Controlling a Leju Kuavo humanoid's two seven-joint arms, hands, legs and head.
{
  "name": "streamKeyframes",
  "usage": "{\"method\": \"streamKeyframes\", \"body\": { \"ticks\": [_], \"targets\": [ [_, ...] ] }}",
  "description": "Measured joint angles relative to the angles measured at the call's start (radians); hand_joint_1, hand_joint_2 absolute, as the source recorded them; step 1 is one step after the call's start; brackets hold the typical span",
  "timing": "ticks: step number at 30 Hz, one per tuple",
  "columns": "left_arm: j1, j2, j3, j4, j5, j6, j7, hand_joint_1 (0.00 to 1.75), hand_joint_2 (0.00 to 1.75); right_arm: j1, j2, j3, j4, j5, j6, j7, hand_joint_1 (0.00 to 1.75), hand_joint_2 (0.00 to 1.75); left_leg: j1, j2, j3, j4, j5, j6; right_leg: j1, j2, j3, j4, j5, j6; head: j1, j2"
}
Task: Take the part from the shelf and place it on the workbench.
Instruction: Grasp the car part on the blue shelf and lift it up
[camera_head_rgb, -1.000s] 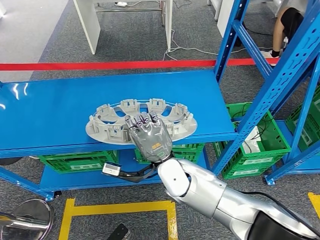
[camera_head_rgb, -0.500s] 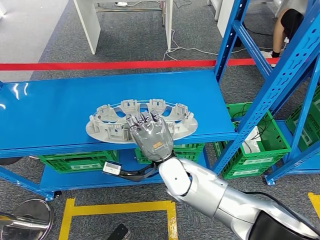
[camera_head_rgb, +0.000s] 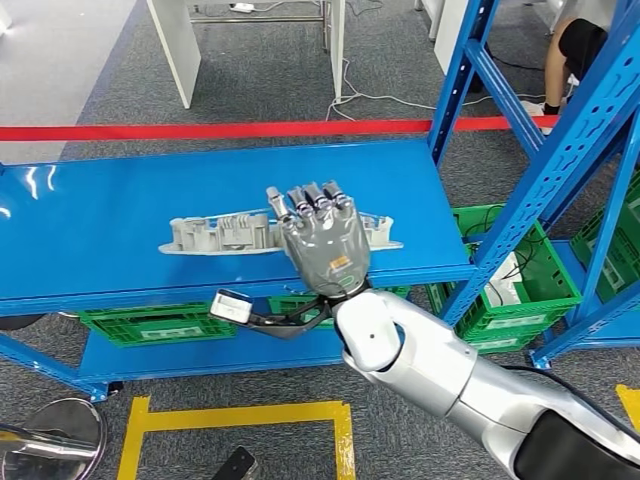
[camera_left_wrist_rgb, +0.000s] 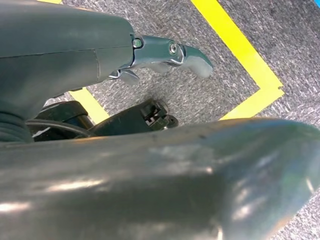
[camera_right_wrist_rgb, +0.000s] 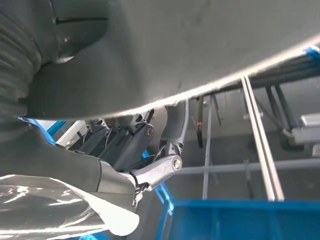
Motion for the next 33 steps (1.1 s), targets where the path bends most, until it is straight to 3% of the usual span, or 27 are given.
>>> {"method": "streamKeyframes", "body": {
  "ticks": [2,6,7,10,14,33],
  "targets": [
    [0.0,0.0,0.0,0.0,0.003,0.001,-0.002,0.0,0.0,-0.007,-0.007,-0.007,-0.023,0.0,0.0,0.0,1.73,1.75,0.0,0.0,0.0,0.0,0.0,0.0,0.0,0.0,0.0,0.0,0.0,0.0,0.0,0.0],
    [0.0,0.001,-0.001,0.0,0.008,0.004,-0.004,0.0,0.0,-0.011,-0.016,-0.016,-0.06,0.0,-0.001,-0.001,0.22,1.75,0.0,0.0,0.0,0.0,0.0,0.0,0.0,0.0,0.0,0.0,0.0,0.0,0.0,0.0],
    [0.0,0.001,-0.001,0.0,0.009,0.004,-0.004,0.0,0.0,-0.012,-0.018,-0.018,-0.068,0.0,-0.002,-0.001,0.16,1.75,0.0,0.0,0.0,0.0,0.0,0.0,0.0,0.0,0.0,0.0,0.0,0.0,0.0,0.0],
    [0.0,0.001,-0.001,0.0,0.011,0.005,-0.004,0.0,0.0,-0.014,-0.023,-0.023,-0.089,0.0,-0.002,-0.002,0.16,1.75,0.0,0.0,0.0,0.0,0.0,0.0,0.0,0.0,0.0,0.0,0.0,0.0,0.0,0.0],
    [0.0,0.001,-0.001,0.0,0.012,0.005,-0.005,0.0,0.0,-0.014,-0.028,-0.025,-0.105,0.0,-0.003,-0.002,0.0,1.75,0.0,0.0,0.0,0.0,0.0,0.0,0.0,0.0,0.0,0.0,0.0,0.0,0.0,0.0],
    [0.0,0.002,-0.002,0.0,0.02,0.008,-0.006,0.0,0.0,-0.024,-0.038,-0.029,-0.135,0.0,-0.003,-0.002,0.0,1.75,0.0,0.0,0.0,0.0,0.0,0.0,0.0,0.0,0.0,0.0,0.0,0.0,0.0,0.0]
  ]
}}
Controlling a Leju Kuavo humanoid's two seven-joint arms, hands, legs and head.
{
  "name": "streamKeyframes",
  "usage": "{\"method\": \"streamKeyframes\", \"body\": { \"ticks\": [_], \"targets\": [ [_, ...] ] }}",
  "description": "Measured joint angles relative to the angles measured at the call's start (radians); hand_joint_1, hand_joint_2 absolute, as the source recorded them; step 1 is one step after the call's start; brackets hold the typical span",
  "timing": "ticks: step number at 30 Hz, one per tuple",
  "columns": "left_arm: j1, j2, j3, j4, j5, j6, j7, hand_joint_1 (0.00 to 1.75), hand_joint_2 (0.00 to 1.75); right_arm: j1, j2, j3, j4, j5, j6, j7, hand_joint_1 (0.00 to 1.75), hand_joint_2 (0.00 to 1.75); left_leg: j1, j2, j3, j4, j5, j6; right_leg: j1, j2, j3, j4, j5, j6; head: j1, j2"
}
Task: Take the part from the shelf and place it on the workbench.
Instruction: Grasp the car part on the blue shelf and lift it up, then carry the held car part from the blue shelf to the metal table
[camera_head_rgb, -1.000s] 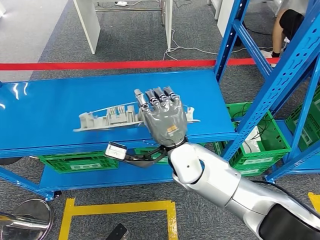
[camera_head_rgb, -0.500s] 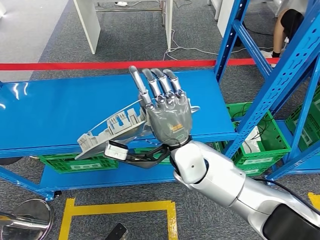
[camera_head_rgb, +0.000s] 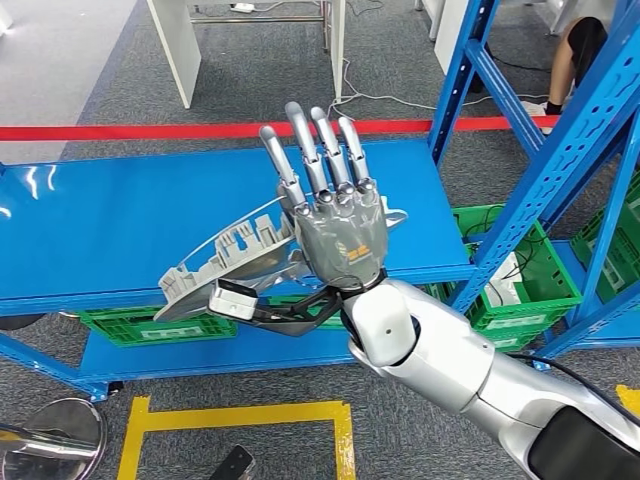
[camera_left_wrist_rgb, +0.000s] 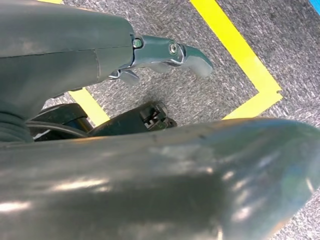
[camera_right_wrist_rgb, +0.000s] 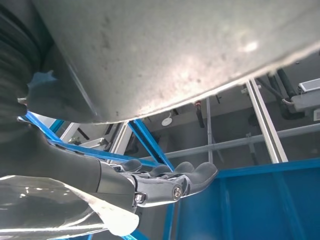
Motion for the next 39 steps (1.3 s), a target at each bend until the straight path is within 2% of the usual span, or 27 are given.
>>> {"method": "streamKeyframes", "body": {
  "ticks": [39],
  "targets": [
    [-0.001,0.003,-0.011,0.0,0.013,0.002,0.0,0.0,0.0,-0.007,-0.009,0.0,-0.014,0.0,0.0,0.0,0.0,1.75,0.0,0.0,0.0,0.0,0.0,0.0,0.0,0.0,0.0,0.0,0.0,0.0,0.0,0.0]
  ]
}}
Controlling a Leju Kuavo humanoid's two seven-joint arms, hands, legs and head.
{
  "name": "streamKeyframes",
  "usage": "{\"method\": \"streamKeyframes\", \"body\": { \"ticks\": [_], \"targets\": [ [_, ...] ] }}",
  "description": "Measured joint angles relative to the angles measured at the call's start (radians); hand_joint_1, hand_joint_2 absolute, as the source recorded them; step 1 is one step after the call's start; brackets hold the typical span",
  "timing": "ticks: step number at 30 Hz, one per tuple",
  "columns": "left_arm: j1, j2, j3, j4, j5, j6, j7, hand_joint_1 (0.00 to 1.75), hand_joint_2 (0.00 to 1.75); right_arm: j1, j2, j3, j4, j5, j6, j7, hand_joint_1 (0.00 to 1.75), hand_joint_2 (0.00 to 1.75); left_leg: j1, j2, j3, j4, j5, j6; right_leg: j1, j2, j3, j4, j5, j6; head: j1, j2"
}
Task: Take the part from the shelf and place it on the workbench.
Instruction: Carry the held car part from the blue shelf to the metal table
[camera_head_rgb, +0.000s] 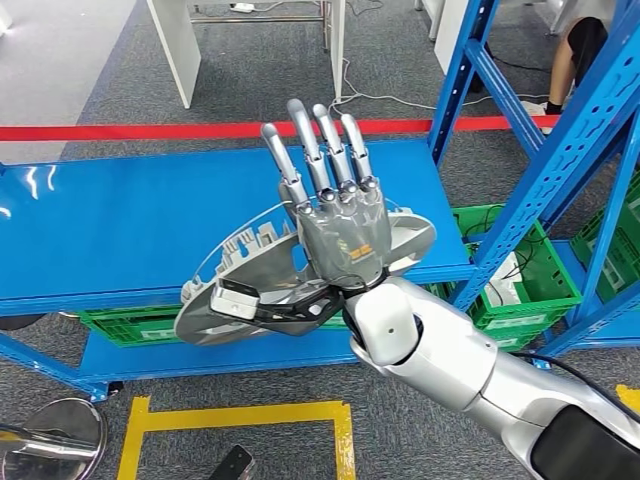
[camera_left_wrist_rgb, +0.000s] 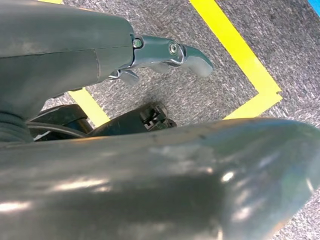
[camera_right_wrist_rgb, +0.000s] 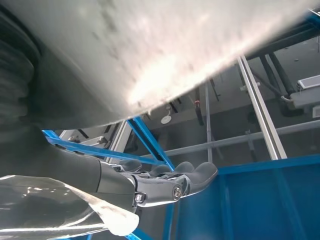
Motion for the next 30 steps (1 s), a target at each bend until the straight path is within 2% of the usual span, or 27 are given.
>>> {"method": "streamKeyframes", "body": {
  "ticks": [5,8,10,15,20,24,30],
  "targets": [
    [0.0,0.0,-0.004,0.0,0.002,-0.001,0.0,0.0,0.0,0.0,-0.004,-0.013,-0.023,0.0,0.0,-0.017,0.0,1.75,0.0,0.0,0.0,0.0,0.0,0.0,0.0,0.0,0.0,0.0,0.0,0.0,0.0,0.0],
    [-0.001,0.0,-0.005,0.0,0.002,0.0,0.0,0.0,0.0,0.004,-0.011,-0.04,-0.05,0.0,0.0,-0.065,0.0,1.75,0.0,0.0,0.0,0.0,0.0,0.0,0.0,0.0,0.0,0.0,0.0,0.0,0.0,0.0],
    [-0.002,0.0,-0.006,0.0,0.002,-0.001,-0.002,0.0,0.0,0.027,-0.014,-0.083,-0.08,0.0,0.0,-0.16,0.0,1.75,0.0,0.0,0.0,0.0,0.0,0.0,0.0,0.0,0.0,0.0,0.0,0.0,0.0,0.0],
    [-0.003,0.001,-0.008,0.0,0.003,-0.007,-0.008,0.0,0.0,0.174,0.007,-0.284,-0.177,0.0,0.0,-0.518,0.0,1.75,0.0,-0.003,-0.001,0.0,0.0,0.0,0.0,-0.003,0.0,0.0,0.0,0.0,0.0,0.0],
    [-0.004,0.001,-0.012,0.0,0.005,-0.009,-0.013,0.0,0.0,0.324,0.1,-0.475,-0.26,-0.001,0.0,-0.796,0.0,1.75,0.0,-0.003,-0.001,0.0,0.0,0.0,0.0,-0.004,-0.001,0.0,0.0,0.0,0.0,0.0],
    [-0.005,0.002,-0.014,0.0,0.006,-0.011,-0.015,0.0,0.0,0.411,0.169,-0.587,-0.306,-0.001,0.0,-0.864,0.0,1.75,0.0,-0.003,-0.002,0.0,0.0,0.0,0.0,-0.003,-0.001,0.0,0.0,0.0,0.0,0.0],
    [-0.007,0.004,-0.015,0.0,0.009,-0.015,-0.016,0.0,0.0,0.459,0.221,-0.648,-0.331,-0.001,0.0,-0.909,0.0,1.75,0.0,-0.003,-0.002,0.001,0.001,-0.001,0.0,-0.003,-0.001,0.0,0.0,0.0,0.0,0.0]
  ]
}}
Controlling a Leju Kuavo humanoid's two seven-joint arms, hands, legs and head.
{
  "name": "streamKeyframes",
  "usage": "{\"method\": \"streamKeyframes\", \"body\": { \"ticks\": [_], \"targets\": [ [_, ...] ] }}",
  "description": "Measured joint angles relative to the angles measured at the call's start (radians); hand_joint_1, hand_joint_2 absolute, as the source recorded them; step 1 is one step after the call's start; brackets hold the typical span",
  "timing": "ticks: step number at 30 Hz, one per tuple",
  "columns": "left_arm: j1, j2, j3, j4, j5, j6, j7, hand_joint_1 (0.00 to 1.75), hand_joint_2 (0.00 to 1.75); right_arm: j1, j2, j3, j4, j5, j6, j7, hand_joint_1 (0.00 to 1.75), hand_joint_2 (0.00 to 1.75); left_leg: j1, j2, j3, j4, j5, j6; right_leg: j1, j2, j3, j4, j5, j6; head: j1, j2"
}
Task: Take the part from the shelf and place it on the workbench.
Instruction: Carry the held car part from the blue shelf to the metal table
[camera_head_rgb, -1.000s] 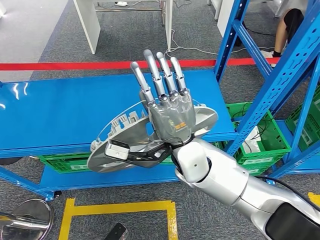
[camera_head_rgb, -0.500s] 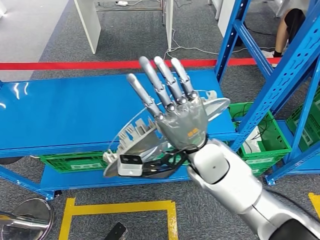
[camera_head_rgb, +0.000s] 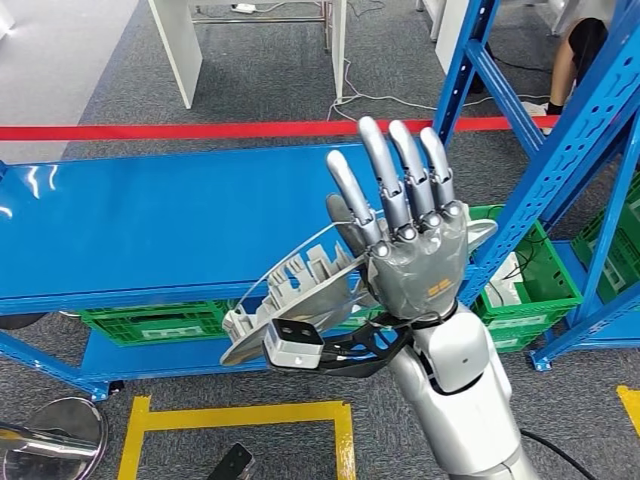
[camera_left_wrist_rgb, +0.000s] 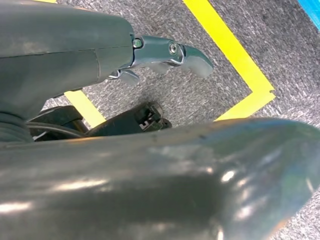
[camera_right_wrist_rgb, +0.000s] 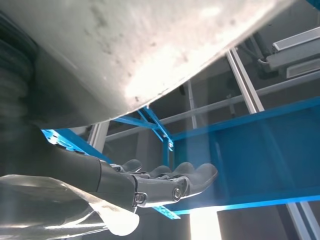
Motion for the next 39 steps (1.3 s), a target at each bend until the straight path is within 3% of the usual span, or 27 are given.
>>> {"method": "streamKeyframes", "body": {
  "ticks": [12,15,17,19,20,21,22,25,27,29,31,32,34,35,36,37,39],
  "targets": [
    [-0.002,0.003,0.0,0.0,0.004,0.007,0.004,0.0,0.0,0.031,0.033,-0.027,0.0,0.0,0.0,-0.028,0.0,1.75,-0.002,0.0,-0.007,0.014,-0.002,0.004,-0.003,-0.001,0.0,-0.001,0.005,0.007,0.0,0.0],
    [-0.003,0.004,0.0,0.0,0.004,0.007,0.004,0.0,0.0,0.032,0.04,-0.028,-0.003,0.0,0.0,-0.028,0.0,1.75,0.001,0.001,-0.005,0.006,0.009,0.018,-0.004,0.0,-0.006,0.002,0.001,0.016,0.0,0.0],
    [-0.005,0.003,0.0,0.0,0.004,0.007,0.005,0.0,0.0,0.032,0.042,-0.029,-0.006,0.0,0.0,-0.028,0.0,1.75,0.005,0.004,-0.005,-0.002,0.02,0.029,-0.004,-0.001,-0.035,0.061,-0.047,0.019,0.002,0.0],
    [-0.006,0.003,0.0,0.0,0.004,0.007,0.006,0.0,0.0,0.035,0.042,-0.031,-0.008,0.0,0.0,-0.032,0.0,1.75,0.004,0.005,-0.013,0.002,0.024,0.032,-0.005,-0.001,-0.09,0.195,-0.12,0.021,0.004,0.0],
    [-0.006,0.003,0.0,0.0,0.005,0.007,0.008,0.0,0.0,0.038,0.042,-0.033,-0.008,0.0,0.0,-0.036,0.0,1.75,0.004,0.005,-0.018,0.006,0.024,0.032,-0.005,-0.001,-0.115,0.257,-0.142,0.022,0.004,0.0],
    [-0.006,0.003,0.0,0.0,0.007,0.007,0.009,0.0,0.0,0.04,0.042,-0.036,-0.007,0.0,0.0,-0.039,0.0,1.75,0.004,0.005,-0.023,0.011,0.024,0.032,-0.005,-0.001,-0.127,0.291,-0.146,0.023,0.004,0.0],
    [-0.006,0.003,0.0,0.0,0.008,0.008,0.009,0.0,0.0,0.042,0.042,-0.039,-0.007,0.0,0.0,-0.041,0.0,1.75,0.004,0.005,-0.027,0.015,0.023,0.031,-0.005,-0.001,-0.12,0.283,-0.129,0.023,0.003,0.0],
    [-0.008,0.001,0.0,-0.001,0.01,0.008,0.011,0.0,0.0,0.044,0.042,-0.042,-0.007,0.0,0.0,-0.039,0.0,1.75,0.005,0.003,-0.037,0.033,0.016,0.02,-0.005,-0.004,-0.027,0.113,-0.045,0.02,0.004,0.0],
    [-0.01,0.001,-0.001,-0.001,0.01,0.009,0.013,0.0,0.0,0.045,0.042,-0.043,-0.005,0.0,0.0,-0.032,0.0,1.75,0.002,0.002,-0.048,0.046,0.014,0.008,-0.003,-0.003,0.004,0.056,-0.036,0.016,0.004,0.0],
    [-0.011,0.002,-0.002,-0.001,0.01,0.008,0.014,0.0,0.0,0.045,0.042,-0.044,-0.001,0.0,0.0,-0.023,0.0,1.75,0.001,0.002,-0.059,0.052,0.017,-0.002,-0.003,0.0,0.001,0.052,-0.037,0.009,0.002,0.0],
    [-0.011,0.004,-0.004,-0.001,0.01,0.007,0.015,0.0,0.0,0.045,0.043,-0.044,0.003,0.001,0.0,-0.016,0.0,1.75,0.003,0.001,-0.071,0.072,-0.006,-0.013,-0.006,-0.001,-0.007,0.048,-0.034,-0.001,0.0,0.0],
    [-0.012,0.004,-0.005,-0.001,0.01,0.007,0.015,0.0,0.0,0.045,0.043,-0.044,0.005,0.001,0.0,-0.013,0.0,1.75,0.005,0.0,-0.083,0.104,-0.035,-0.019,-0.008,-0.003,-0.012,0.047,-0.03,-0.008,-0.003,0.0],
    [-0.012,0.005,-0.008,-0.001,0.01,0.006,0.015,0.0,0.0,0.045,0.043,-0.044,0.009,0.001,0.0,-0.006,0.0,1.75,0.009,0.0,-0.12,0.219,-0.113,-0.029,-0.006,-0.006,-0.024,0.046,-0.021,-0.021,-0.006,0.0],
    [-0.012,0.005,-0.009,-0.001,0.01,0.006,0.015,0.0,0.0,0.045,0.043,-0.044,0.012,0.001,0.0,-0.003,0.0,1.75,0.01,0.0,-0.137,0.277,-0.141,-0.032,-0.005,-0.007,-0.031,0.047,-0.016,-0.025,-0.007,0.0],
    [-0.013,0.005,-0.01,-0.001,0.01,0.006,0.015,0.0,0.0,0.045,0.043,-0.044,0.015,0.001,0.0,0.0,0.0,1.75,0.011,0.0,-0.143,0.312,-0.152,-0.033,-0.003,-0.008,-0.038,0.047,-0.011,-0.028,-0.007,0.0],
    [-0.013,0.005,-0.011,-0.001,0.01,0.007,0.015,0.0,0.0,0.045,0.043,-0.044,0.017,0.001,0.0,0.002,0.0,1.75,0.012,0.0,-0.134,0.314,-0.142,-0.032,-0.002,-0.008,-0.045,0.047,-0.005,-0.028,-0.007,0.0],
    [-0.015,0.005,-0.014,-0.001,0.01,0.007,0.015,0.0,0.0,0.044,0.043,-0.043,0.02,0.001,0.0,0.008,0.0,1.75,0.012,-0.001,-0.068,0.215,-0.081,-0.025,0.0,-0.007,-0.056,0.047,0.006,-0.026,-0.007,0.0]
  ]
}}
